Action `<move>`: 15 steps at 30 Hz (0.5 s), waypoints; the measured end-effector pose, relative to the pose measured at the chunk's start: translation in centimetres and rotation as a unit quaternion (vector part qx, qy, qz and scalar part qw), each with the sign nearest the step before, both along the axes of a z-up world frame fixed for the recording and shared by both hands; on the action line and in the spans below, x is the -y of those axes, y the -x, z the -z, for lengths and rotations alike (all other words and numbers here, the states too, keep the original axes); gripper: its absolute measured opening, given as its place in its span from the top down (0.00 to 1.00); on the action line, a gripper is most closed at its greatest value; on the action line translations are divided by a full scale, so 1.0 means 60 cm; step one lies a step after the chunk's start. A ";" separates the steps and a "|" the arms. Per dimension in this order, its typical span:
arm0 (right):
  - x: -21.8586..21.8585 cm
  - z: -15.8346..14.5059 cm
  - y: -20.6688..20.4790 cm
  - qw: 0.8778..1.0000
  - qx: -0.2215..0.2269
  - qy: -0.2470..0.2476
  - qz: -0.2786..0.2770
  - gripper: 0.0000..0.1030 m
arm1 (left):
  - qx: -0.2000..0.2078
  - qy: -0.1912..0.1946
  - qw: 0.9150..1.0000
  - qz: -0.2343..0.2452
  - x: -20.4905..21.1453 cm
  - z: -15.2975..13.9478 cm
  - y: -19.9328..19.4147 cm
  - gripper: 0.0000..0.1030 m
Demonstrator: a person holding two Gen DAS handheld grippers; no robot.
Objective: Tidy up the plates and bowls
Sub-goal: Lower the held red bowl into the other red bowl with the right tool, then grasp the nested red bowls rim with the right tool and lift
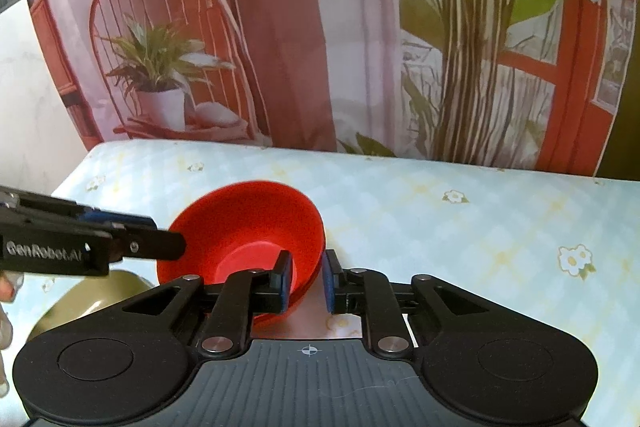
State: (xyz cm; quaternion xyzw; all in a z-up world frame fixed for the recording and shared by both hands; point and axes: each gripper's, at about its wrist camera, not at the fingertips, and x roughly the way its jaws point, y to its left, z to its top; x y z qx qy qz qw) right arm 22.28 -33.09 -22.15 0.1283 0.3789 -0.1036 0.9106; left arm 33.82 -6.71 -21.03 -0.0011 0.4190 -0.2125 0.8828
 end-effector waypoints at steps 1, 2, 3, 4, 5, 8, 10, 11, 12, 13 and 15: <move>0.000 0.002 0.000 1.000 -0.001 -0.001 0.001 0.84 | -0.001 0.000 1.000 -0.001 0.000 0.001 -0.001 0.62; 0.001 0.004 0.000 1.000 -0.003 -0.003 0.002 0.84 | -0.002 0.001 1.000 -0.001 0.000 0.002 -0.001 0.62; 0.001 0.006 0.001 1.000 -0.003 -0.006 0.003 0.84 | -0.004 0.001 1.000 -0.001 0.000 0.004 -0.002 0.62; 0.002 0.007 0.001 1.000 -0.002 -0.009 0.004 0.84 | -0.006 0.002 1.000 -0.001 0.000 0.006 -0.002 0.62; 0.002 0.009 0.002 1.000 -0.001 -0.012 0.006 0.83 | -0.007 0.003 1.000 -0.001 0.000 0.008 -0.002 0.62; 0.003 0.012 0.001 1.000 0.001 -0.019 0.009 0.83 | -0.012 0.004 1.000 -0.003 0.002 0.013 -0.006 0.62; 0.005 0.014 0.001 1.000 0.003 -0.025 0.014 0.83 | -0.016 0.008 1.000 -0.004 0.002 0.017 -0.008 0.62; 0.006 0.016 0.001 0.999 0.005 -0.029 0.017 0.83 | -0.018 0.011 1.000 -0.005 0.002 0.019 -0.009 0.62; 0.007 0.019 0.001 0.999 0.006 -0.034 0.021 0.83 | -0.020 0.013 1.000 -0.006 0.002 0.021 -0.011 0.62; 0.007 0.021 0.001 0.999 0.007 -0.037 0.023 0.83 | -0.022 0.015 1.000 -0.006 0.003 0.022 -0.011 0.62; 0.009 0.024 0.001 0.999 0.010 -0.044 0.027 0.82 | -0.022 0.016 1.000 -0.009 0.003 0.025 -0.012 0.62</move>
